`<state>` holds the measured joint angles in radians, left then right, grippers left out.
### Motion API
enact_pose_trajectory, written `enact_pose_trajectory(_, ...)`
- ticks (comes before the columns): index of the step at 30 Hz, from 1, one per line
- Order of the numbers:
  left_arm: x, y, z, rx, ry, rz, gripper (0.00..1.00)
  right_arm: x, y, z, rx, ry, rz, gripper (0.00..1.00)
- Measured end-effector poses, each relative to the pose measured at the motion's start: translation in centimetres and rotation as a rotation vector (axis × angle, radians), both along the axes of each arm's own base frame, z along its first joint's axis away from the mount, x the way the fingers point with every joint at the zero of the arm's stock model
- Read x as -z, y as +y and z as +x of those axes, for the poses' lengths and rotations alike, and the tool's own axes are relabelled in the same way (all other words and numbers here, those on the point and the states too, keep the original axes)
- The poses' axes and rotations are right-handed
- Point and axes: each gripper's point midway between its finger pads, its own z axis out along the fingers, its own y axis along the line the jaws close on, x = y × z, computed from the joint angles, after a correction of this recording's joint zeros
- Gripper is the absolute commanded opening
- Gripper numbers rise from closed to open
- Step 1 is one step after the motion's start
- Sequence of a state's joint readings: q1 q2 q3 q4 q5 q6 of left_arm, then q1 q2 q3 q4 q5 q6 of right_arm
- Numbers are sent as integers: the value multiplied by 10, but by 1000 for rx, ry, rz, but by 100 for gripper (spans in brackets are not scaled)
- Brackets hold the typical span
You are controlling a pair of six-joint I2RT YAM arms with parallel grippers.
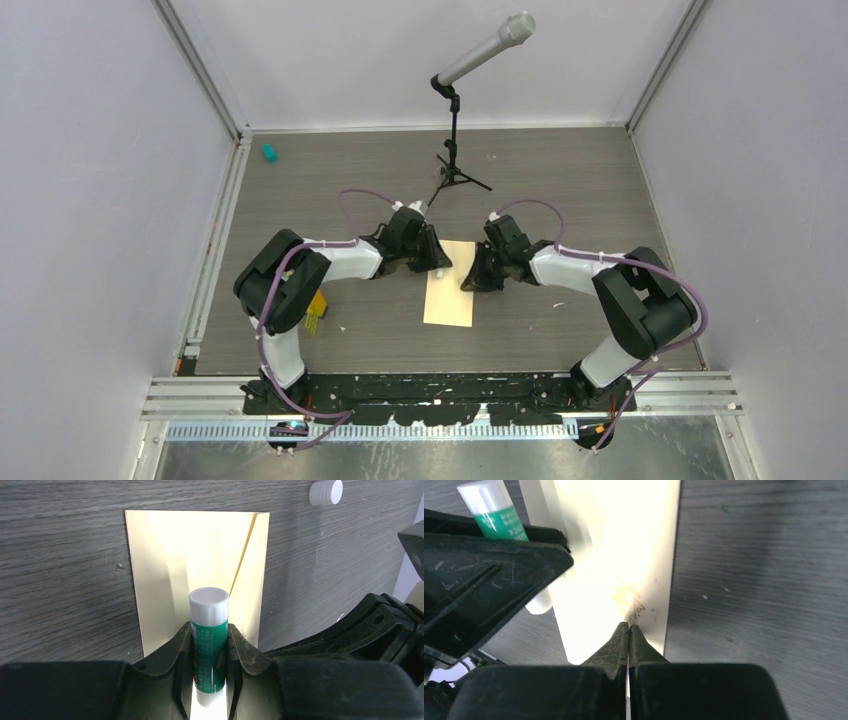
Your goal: Place the letter into the envelope and seal it
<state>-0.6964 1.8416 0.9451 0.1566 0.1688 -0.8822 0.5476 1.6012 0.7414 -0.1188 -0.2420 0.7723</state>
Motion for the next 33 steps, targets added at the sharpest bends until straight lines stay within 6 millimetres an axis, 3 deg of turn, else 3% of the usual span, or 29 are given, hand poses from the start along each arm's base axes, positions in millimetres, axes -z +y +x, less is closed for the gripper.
enact_pose_trajectory(5, 0, 0, 0, 0, -1, 0, 0, -9, -9, -8, -3, 10, -31, 1)
enact_pose_trajectory(9, -1, 2, -1, 10, -3, 13, 0, -41, -7, -1, -2, -41, -15, 7)
enact_pose_trajectory(12, -2, 4, -4, 26, -9, 28, 0, -74, -4, 7, -1, -112, 13, 19)
enact_pose_trajectory(15, -10, 5, -6, 61, -36, 37, 0, -104, -4, 11, 2, -175, 38, 42)
enact_pose_trajectory(18, -36, 1, -6, 116, -117, -6, 0, -133, -9, 10, 12, -225, 52, 56)
enact_pose_trajectory(23, -98, -5, -23, 253, -316, -141, 0, -184, -16, 4, 20, -307, 81, 64)
enact_pose_trajectory(29, -156, -9, -53, 454, -540, -266, 0, -247, -18, -5, 18, -419, 130, 58)
enact_pose_trajectory(33, -176, -6, -75, 562, -658, -291, 0, -272, -4, -21, -31, -461, 142, 52)
